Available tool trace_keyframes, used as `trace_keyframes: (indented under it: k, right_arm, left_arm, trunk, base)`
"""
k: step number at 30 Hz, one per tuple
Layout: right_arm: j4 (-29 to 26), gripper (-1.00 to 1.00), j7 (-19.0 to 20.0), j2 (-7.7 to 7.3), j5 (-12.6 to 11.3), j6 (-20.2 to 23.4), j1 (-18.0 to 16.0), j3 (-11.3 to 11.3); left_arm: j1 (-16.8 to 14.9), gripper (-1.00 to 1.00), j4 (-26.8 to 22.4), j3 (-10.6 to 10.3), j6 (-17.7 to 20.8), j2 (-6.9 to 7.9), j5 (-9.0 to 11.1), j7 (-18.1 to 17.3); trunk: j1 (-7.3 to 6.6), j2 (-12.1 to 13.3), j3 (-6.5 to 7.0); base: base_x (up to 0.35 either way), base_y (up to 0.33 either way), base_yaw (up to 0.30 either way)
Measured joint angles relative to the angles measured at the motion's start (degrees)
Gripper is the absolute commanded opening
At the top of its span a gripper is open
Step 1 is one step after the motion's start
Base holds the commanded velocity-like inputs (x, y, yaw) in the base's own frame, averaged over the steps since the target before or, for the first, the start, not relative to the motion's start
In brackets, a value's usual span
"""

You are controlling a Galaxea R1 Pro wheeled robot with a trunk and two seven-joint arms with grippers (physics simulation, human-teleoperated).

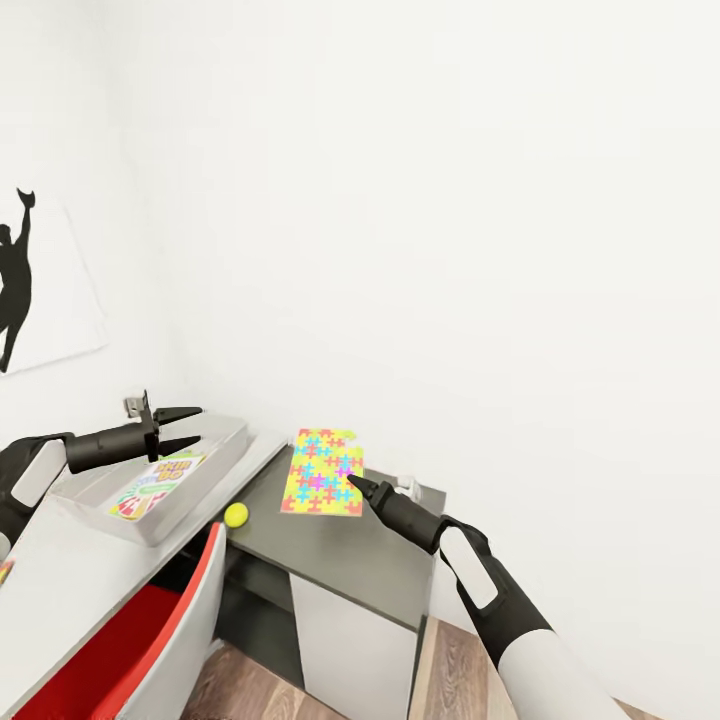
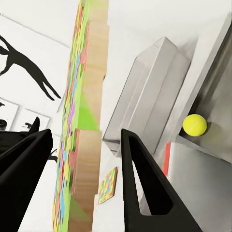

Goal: Put all the toys in the child's room - the three board games (two on the bed and one on the table), the two jigsaw puzzles on the table, and the tennis ball on the table - inside the toy box on the table in the child's room.

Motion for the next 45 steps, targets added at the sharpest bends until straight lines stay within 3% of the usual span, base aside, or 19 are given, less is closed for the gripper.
trace_keyframes:
  k: [22,45]
  right_arm:
    - [-1.46,-1.0,-0.09,-0.05,-0.05,0.03,-0.01,0.06]
    - [-2.72,-1.0,-2.13,-0.06,0.19,0.1,0.0,0.04]
  left_arm:
    - [-0.02,1.0,-0.04,-0.01,0.0,0.0,0.0,-0.03]
    - [-0.02,1.0,-0.69,0.31,0.01,0.11,0.01,-0.15]
  trunk:
    - [0.0,-0.01,0.31]
    - [0.0,-0.01,0.31]
  base:
    - [0.0,0.0,0.044]
    - [0.0,0.0,0.265]
